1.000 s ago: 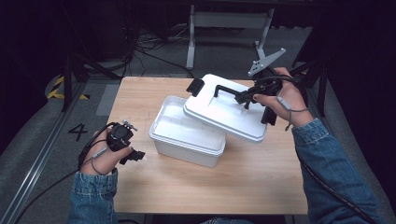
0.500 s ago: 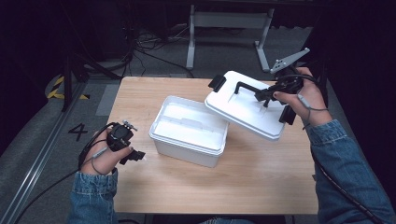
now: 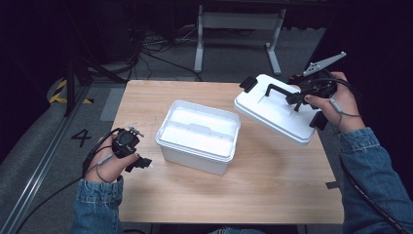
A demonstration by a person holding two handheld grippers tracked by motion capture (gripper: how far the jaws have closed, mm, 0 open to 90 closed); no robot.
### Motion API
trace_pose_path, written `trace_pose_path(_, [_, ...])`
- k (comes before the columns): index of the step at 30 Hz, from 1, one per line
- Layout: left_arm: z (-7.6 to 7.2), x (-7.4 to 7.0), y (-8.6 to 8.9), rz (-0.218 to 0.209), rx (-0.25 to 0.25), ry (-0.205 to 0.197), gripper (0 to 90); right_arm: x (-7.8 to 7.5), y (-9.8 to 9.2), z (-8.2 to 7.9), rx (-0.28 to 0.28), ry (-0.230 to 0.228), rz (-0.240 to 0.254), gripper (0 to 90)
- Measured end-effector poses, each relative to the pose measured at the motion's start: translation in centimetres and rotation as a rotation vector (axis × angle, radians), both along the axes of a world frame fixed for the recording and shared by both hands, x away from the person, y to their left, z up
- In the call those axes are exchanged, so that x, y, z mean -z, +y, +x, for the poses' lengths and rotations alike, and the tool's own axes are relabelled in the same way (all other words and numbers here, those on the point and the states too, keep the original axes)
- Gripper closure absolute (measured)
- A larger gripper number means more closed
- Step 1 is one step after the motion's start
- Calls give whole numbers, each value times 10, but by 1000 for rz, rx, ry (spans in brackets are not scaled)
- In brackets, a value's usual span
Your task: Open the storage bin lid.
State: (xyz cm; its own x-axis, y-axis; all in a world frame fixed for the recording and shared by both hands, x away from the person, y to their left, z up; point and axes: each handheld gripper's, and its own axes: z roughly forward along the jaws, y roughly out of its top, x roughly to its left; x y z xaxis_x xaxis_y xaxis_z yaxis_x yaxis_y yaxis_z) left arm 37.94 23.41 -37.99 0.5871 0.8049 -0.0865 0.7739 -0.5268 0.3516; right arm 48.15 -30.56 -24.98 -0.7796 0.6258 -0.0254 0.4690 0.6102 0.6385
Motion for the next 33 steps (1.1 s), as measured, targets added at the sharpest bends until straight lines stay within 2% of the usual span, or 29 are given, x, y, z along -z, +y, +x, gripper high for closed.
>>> trace_pose_path(5, [0, 0, 0, 2, 1, 2, 259, 11, -13, 5, 32, 13, -7, 846])
trace_pose_path(12, [0, 0, 1, 8, -1, -2, 259, 35, -21, 12, 56, 39, -22, 846])
trace_pose_path(21, [1, 2, 1, -1, -3, 6, 259, 73, -27, 19, 74, 80, -28, 846])
trace_pose_path(33, [1, 3, 1, 2, -7, 14, 259, 107, -32, 22, 80, 105, -23, 846])
